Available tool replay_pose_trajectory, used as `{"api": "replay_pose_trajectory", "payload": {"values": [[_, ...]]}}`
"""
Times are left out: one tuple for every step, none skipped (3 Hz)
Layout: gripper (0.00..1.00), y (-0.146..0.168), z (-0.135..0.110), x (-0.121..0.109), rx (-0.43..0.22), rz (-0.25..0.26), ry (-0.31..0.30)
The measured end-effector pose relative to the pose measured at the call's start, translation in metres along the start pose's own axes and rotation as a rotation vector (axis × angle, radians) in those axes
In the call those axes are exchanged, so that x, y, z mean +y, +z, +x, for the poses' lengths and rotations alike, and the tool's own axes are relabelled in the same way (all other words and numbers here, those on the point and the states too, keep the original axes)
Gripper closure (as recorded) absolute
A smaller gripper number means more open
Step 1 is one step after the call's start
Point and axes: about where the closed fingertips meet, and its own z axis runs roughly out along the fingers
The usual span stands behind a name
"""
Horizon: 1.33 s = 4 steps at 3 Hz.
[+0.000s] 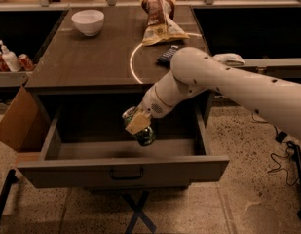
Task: Place green can into top drawer
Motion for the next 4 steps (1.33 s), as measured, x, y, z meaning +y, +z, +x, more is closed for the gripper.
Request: {"api": "replay_pose_trajectory", "payload": {"values": [[1.00, 0.002, 0.015, -0.006, 0.031, 0.025, 0.044], [1.00, 0.004, 0.025, -0.012, 0.060, 0.046, 0.075], [0.81, 0.005, 0.034, -0.016, 0.080, 0.061, 0.109], [0.58, 0.008, 0.039, -0.021, 0.092, 0.071, 0.135]]}}
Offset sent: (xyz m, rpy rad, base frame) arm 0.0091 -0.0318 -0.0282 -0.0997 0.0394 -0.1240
